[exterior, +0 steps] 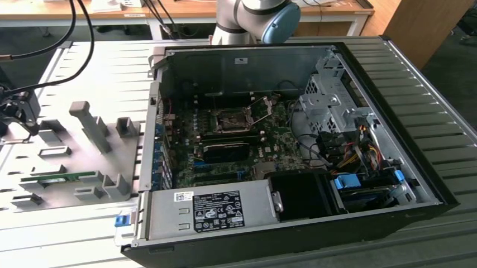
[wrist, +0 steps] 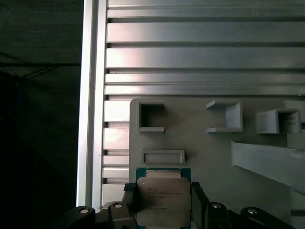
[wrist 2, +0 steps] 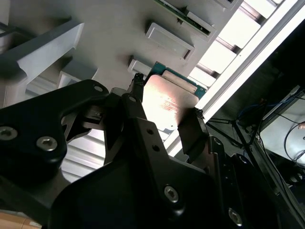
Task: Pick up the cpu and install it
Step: 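Pick up the cpu and move it towards the insertion slot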
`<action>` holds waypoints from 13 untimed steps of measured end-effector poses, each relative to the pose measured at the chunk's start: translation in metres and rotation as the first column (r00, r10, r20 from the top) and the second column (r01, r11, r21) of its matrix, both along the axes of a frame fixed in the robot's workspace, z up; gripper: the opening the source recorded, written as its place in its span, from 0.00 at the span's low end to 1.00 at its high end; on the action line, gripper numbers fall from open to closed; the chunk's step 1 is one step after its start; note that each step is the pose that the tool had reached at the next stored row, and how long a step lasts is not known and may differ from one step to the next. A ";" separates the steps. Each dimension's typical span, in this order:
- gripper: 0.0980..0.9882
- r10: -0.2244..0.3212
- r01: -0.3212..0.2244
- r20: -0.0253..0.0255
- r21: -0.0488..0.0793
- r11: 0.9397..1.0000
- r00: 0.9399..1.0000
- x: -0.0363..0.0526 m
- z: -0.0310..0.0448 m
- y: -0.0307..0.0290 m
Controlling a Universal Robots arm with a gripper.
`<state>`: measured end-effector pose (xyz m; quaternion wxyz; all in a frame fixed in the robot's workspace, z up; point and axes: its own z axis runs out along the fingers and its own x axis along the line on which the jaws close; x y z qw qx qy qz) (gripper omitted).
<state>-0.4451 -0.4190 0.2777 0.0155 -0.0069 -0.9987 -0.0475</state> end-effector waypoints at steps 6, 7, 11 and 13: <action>0.50 0.000 0.000 0.000 0.000 1.000 1.000 0.0000 0.0017 0.0000; 0.50 0.000 0.000 0.000 0.000 1.000 1.000 0.0000 0.0020 0.0000; 0.50 0.000 0.000 0.000 0.000 1.000 1.000 0.0000 0.0034 0.0000; 0.50 -0.001 0.001 0.000 0.000 1.000 1.000 0.0000 0.0040 0.0000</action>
